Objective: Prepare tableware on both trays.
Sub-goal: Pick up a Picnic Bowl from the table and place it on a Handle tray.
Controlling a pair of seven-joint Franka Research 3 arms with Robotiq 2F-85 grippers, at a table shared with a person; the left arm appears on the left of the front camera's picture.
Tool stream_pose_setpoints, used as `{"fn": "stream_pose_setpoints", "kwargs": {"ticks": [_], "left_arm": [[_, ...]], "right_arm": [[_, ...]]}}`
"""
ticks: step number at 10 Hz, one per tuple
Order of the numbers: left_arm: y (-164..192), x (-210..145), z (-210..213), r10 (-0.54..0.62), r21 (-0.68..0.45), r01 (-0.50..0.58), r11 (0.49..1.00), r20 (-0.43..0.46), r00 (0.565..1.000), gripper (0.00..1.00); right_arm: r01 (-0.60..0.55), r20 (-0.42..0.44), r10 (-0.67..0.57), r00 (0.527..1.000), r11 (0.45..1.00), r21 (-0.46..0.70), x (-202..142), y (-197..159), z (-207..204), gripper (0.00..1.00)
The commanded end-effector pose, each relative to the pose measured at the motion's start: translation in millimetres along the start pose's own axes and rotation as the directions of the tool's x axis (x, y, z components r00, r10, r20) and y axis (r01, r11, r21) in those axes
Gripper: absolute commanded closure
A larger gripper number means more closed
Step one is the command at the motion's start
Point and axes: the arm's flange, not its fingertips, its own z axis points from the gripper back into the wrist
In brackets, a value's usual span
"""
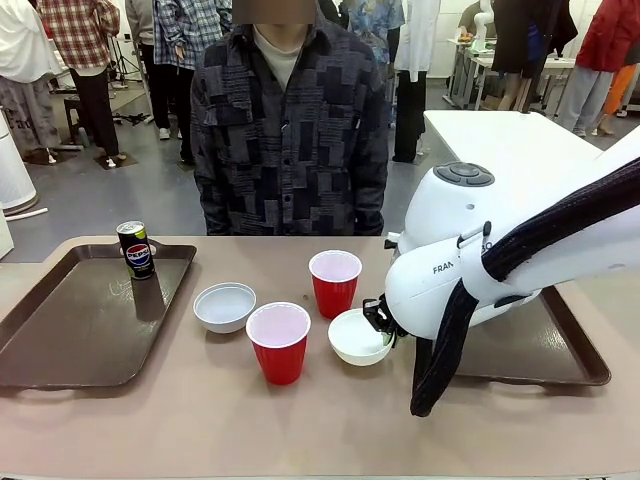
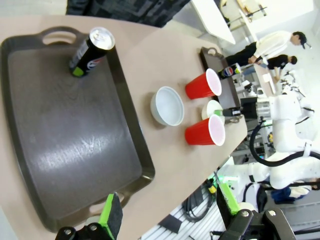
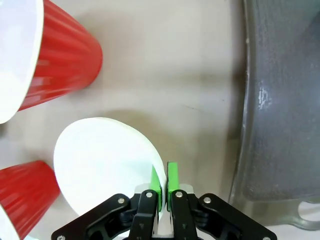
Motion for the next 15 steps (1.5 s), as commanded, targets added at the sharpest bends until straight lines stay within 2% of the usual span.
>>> {"fn": "stream_pose_setpoints", "kwargs": {"ticks": [1, 3, 4, 5, 8, 11, 12, 15], "left_arm": [[0, 0, 2, -0.007, -0.013, 0.008, 1.0, 0.006, 1.0, 0.0], [0, 0, 2, -0.007, -0.013, 0.008, 1.0, 0.006, 1.0, 0.0], [0, 0, 2, -0.007, -0.013, 0.008, 1.0, 0.006, 1.0, 0.0], [0, 0, 2, -0.007, -0.013, 0.008, 1.0, 0.006, 1.0, 0.0], [0, 0, 2, -0.007, -0.013, 0.008, 1.0, 0.006, 1.0, 0.0], [0, 0, 2, -0.007, -0.013, 0.008, 1.0, 0.006, 1.0, 0.0], [0, 0, 2, -0.007, -0.013, 0.008, 1.0, 0.006, 1.0, 0.0], [0, 0, 2, -0.007, -0.013, 0.008, 1.0, 0.006, 1.0, 0.0]], "right_arm": [[-0.024, 0.039, 0.023, 0.999, 1.0, 0.004, -13, 0, 32, 0.94], [-0.033, 0.069, 0.03, 0.997, 0.999, 0.034, -10, -4, 73, 0.94], [-0.026, 0.076, 0.025, 0.997, 1.0, 0.01, 5, -14, 85, 0.94], [-0.007, 0.039, 0.008, 0.999, 1.0, -0.013, 27, -29, 93, 0.94], [-0.026, -0.009, 0.025, 1.0, 0.997, -0.07, 86, -106, 116, 0.94], [-0.1, -0.044, 0.095, 0.994, 0.989, -0.112, 114, -172, 132, 0.94], [-0.064, 0.006, 0.065, 0.998, 0.993, -0.104, 110, -171, 133, 0.94], [-0.048, -0.017, 0.047, 0.999, 0.994, -0.095, 109, -173, 131, 0.94]]}}
